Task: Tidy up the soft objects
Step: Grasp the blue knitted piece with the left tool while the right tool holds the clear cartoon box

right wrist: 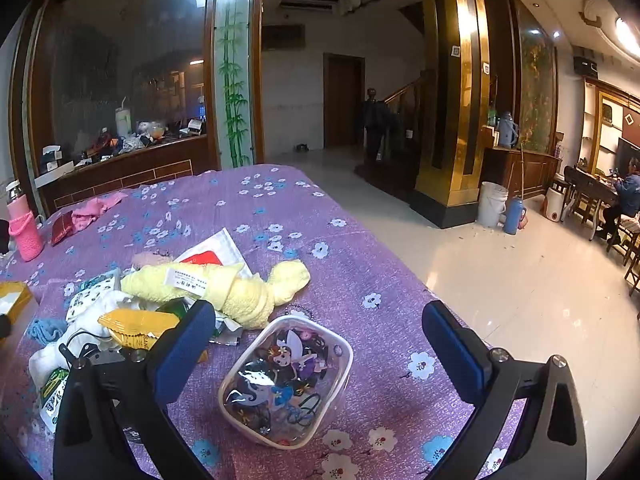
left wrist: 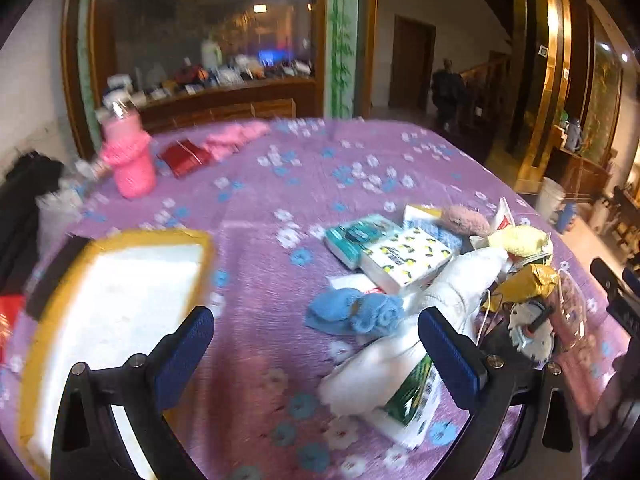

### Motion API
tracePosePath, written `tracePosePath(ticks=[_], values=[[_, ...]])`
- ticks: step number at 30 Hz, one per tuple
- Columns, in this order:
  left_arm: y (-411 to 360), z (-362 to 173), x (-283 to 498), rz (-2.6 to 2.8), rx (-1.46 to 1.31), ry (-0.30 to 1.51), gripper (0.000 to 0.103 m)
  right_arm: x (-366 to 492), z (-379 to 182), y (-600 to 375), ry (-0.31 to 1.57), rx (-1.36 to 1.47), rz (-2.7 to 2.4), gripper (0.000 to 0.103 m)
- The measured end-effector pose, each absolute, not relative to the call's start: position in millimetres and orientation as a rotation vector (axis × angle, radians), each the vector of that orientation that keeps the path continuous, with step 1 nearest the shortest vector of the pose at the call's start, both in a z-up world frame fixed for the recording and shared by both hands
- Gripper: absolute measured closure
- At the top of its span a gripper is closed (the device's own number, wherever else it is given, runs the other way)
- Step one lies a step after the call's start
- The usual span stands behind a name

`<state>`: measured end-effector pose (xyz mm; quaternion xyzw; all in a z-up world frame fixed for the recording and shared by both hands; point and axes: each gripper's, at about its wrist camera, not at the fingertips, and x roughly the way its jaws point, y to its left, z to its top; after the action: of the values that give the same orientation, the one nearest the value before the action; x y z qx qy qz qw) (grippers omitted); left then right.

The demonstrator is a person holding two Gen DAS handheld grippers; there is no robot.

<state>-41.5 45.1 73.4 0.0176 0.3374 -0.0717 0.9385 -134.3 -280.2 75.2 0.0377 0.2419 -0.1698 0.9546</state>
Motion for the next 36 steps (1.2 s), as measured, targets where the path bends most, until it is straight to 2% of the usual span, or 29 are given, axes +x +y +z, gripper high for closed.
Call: tracePosePath(ticks=[9, 10, 11, 12, 15, 19, 30, 36], values=[[34.9, 44.0, 16.4, -0.261, -0.147, 0.907, 0.002, -135.8, 73.0, -282.9, 0.49, 0.093, -0.356, 0.0], [31.2, 41.9, 20.5, -0.269, -0.146, 0.919, 0.015, -135.6, 72.8, -282.8, 0.49, 0.093, -0.356, 0.0], [27.2, 39.3, 24.2, -0.277, -0.142, 0.935, 0.045, -135.7, 72.7, -282.8, 0.49, 0.093, -0.356, 0.0], [24.8, 37.3, 26.7, -0.285, -0.136, 0.951, 0.06, -135.7, 72.5, -283.0, 0.491, 0.094, -0.359, 0.0], [20.5, 26.0, 32.7, -0.335, -0.148, 1.047, 0.068, -136.1, 71.9, -285.4, 0.497, 0.101, -0.363, 0.0], [34.1, 36.5, 16.6, -0.341, -0.199, 0.995, 0.069, -134.9, 70.4, -289.8, 0.512, 0.116, -0.371, 0.0], [86.6, 114.1, -81.1, -0.373, -0.313, 0.694, 0.068, -133.9, 67.1, -312.2, 0.558, 0.248, -0.285, 0.0], [107.7, 127.2, -106.1, -0.381, -0.295, 0.643, 0.068, -146.2, 92.4, -335.9, 0.61, 0.275, -0.172, 0.003]])
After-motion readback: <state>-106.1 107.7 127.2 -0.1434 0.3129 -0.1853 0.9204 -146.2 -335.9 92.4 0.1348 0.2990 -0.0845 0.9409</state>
